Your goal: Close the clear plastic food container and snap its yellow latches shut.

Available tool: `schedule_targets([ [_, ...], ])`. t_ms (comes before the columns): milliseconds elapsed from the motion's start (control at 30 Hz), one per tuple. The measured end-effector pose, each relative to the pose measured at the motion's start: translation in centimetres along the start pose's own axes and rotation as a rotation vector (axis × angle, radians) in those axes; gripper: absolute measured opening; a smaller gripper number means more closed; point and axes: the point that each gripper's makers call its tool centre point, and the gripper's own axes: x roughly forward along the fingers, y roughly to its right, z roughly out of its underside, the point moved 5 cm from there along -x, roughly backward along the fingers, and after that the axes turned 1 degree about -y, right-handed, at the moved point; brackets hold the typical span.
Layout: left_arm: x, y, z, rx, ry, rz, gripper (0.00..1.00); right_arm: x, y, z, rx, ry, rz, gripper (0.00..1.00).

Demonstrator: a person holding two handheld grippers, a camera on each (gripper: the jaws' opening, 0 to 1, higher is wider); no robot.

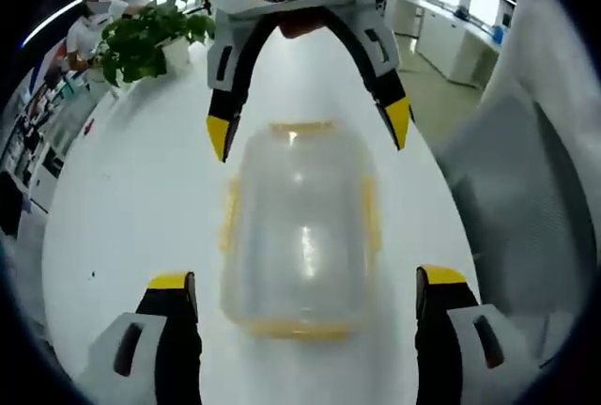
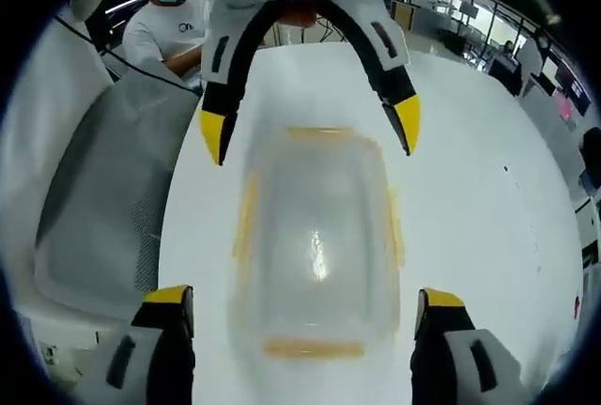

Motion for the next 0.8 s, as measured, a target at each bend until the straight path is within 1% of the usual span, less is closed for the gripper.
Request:
schedule_targets([
  [133, 0.8, 0.2, 0.6, 0.002, -0.028, 0.025, 0.96, 0.4, 0.1, 0.2, -0.02, -0.026, 0.014, 0.92],
  [267, 1.3, -0.1, 1.2, 0.019, -0.066, 0.021, 0.91, 0.6, 0.3, 0.2, -0.026, -0.042, 0.014, 0.88],
  [333, 1.5, -0.1, 1.2, 0.023, -0.071, 0.023, 0.9, 0.8, 0.5, 0.2, -0.013, -0.048, 0.021, 0.86],
  [400, 1.7, 0.0, 1.1, 0.036, -0.075, 0.019, 0.86, 0.8, 0.6, 0.3, -0.011, -0.053, 0.025, 0.83],
  [433, 1.9, -0.1, 1.3, 0.051, -0.084, 0.007, 0.84, 0.8, 0.6, 0.3, -0.009, -0.054, 0.023, 0.81],
  [467, 1.9, -0.1, 1.3, 0.057, -0.086, -0.002, 0.8, 1.0, 0.6, 0.3, -0.012, -0.057, 0.022, 0.8],
  [500, 1.7, -0.4, 1.3, 0.101, -0.098, -0.02, 0.78, 1.0, 0.8, 0.4, -0.028, -0.059, 0.03, 0.78],
  [533, 1.8, -0.2, 1.3, 0.068, -0.089, -0.011, 0.79, 0.9, 0.7, 0.3, -0.022, -0.057, 0.023, 0.78],
  [667, 1.8, -0.3, 1.3, 0.067, -0.086, -0.013, 0.78, 0.9, 0.8, 0.3, -0.024, -0.047, 0.018, 0.77],
  [800, 1.9, -0.2, 1.3, 0.068, -0.085, -0.02, 0.79, 1.0, 0.9, 0.3, -0.029, -0.065, 0.016, 0.77],
])
